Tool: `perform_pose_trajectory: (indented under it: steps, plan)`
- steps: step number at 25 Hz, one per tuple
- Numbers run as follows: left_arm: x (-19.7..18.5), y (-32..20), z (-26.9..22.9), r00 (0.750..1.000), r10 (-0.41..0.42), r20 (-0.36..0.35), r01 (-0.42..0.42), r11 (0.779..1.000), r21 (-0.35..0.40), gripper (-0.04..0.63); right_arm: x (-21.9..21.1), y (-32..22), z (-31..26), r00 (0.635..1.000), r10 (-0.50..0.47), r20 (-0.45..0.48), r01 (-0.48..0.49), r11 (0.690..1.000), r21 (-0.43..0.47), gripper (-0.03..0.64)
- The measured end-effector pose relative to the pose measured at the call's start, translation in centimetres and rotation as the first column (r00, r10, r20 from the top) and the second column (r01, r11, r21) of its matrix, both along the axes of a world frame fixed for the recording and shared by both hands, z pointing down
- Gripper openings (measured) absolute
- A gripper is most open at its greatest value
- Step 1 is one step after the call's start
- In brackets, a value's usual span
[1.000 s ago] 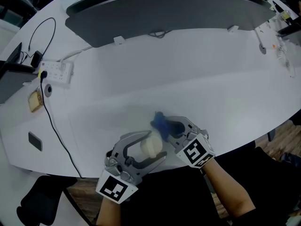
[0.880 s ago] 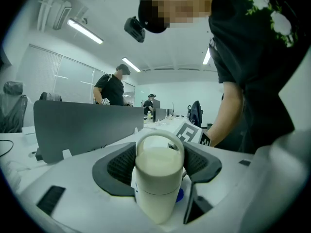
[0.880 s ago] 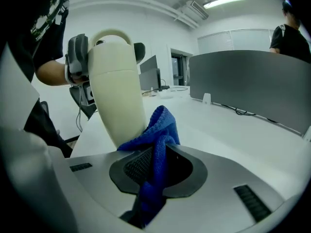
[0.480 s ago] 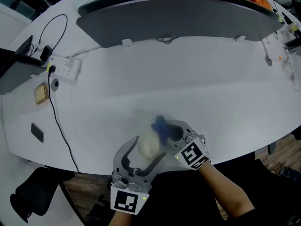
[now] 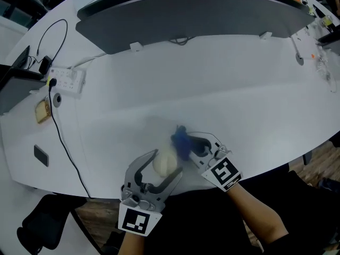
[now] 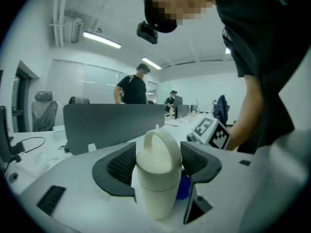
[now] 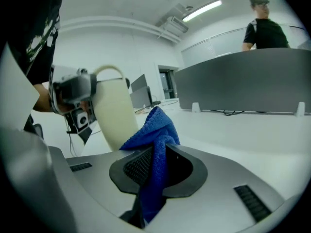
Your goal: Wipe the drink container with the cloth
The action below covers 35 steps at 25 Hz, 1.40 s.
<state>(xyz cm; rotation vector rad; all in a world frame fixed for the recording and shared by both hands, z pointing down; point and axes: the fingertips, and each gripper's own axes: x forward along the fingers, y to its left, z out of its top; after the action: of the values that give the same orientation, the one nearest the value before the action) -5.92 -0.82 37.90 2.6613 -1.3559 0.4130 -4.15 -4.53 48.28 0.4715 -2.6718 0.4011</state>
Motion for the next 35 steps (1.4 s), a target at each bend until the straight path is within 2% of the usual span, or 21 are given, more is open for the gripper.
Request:
perform_pose_trajectory:
  steps: [2, 4, 6, 8, 11, 14, 20, 22, 25, 27, 29, 32, 35]
  plan:
    - [0.4, 0.1, -0.1, 0.991, 0.136, -0.004, -0.135, 0.991, 0.004, 0.282, 0.7, -1.2, -2.9, 0.99, 0.107, 0.094, -0.107, 0.994, -0.003, 0.044]
    - [1.0, 0.2, -0.2, 0.968, 0.253, -0.004, -0.253, 0.968, 0.006, 0.282, 1.3, -1.8, -6.4, 0.969, 0.168, 0.183, -0.17, 0.985, -0.005, 0.044]
    - [1.4, 0.2, -0.2, 0.944, 0.331, -0.008, -0.331, 0.944, 0.01, 0.282, 1.5, -1.6, -9.4, 0.959, 0.157, 0.237, -0.166, 0.986, 0.022, 0.044]
    - [1.5, 0.2, -0.3, 0.93, 0.367, -0.025, -0.366, 0.93, 0.016, 0.282, 1.1, -0.8, -10.7, 0.964, 0.09, 0.25, -0.11, 0.992, 0.066, 0.044]
    - [1.4, 0.0, -0.4, 0.925, 0.375, -0.068, -0.374, 0.927, 0.028, 0.282, 0.2, 0.7, -9.4, 0.977, 0.016, 0.211, -0.035, 0.996, 0.087, 0.044]
    - [1.2, 0.1, -0.2, 0.922, 0.374, -0.098, -0.374, 0.927, 0.027, 0.282, 0.3, 1.1, -5.5, 0.988, 0.05, 0.146, -0.054, 0.998, 0.024, 0.043]
    - [1.1, 0.2, -0.1, 0.915, 0.382, -0.128, -0.381, 0.924, 0.032, 0.284, 0.2, 1.2, 2.1, 0.996, 0.037, -0.08, -0.038, 0.999, -0.012, 0.043]
    - [1.0, 0.1, -0.1, 0.923, 0.361, -0.132, -0.361, 0.932, 0.028, 0.284, 0.2, 1.2, 2.9, 0.995, 0.031, -0.092, -0.033, 0.999, -0.023, 0.043]
    - [1.0, 0.0, 0.0, 0.957, 0.277, -0.086, -0.276, 0.961, 0.025, 0.284, 0.3, 1.3, 2.9, 0.997, 0.029, -0.077, -0.031, 0.999, -0.022, 0.044]
    - [0.9, 0.1, -0.4, 0.98, 0.191, -0.061, -0.189, 0.981, 0.038, 0.291, 0.3, 1.4, 2.8, 0.997, 0.031, -0.077, -0.032, 0.999, -0.011, 0.044]
    - [0.4, -0.2, -1.0, 0.994, 0.063, -0.091, -0.059, 0.997, 0.043, 0.301, 0.3, 1.4, 2.8, 0.996, 0.039, -0.078, -0.04, 0.999, -0.003, 0.044]
    - [-0.2, -0.7, -0.9, 0.984, -0.116, -0.135, 0.118, 0.993, 0.005, 0.301, 0.4, 1.3, 2.8, 0.995, 0.05, -0.082, -0.049, 0.999, 0.008, 0.044]
    - [0.0, -0.6, 0.1, 0.983, -0.154, -0.105, 0.152, 0.988, -0.02, 0.285, 0.3, 1.4, 2.8, 0.995, 0.055, -0.084, -0.055, 0.998, 0.01, 0.044]
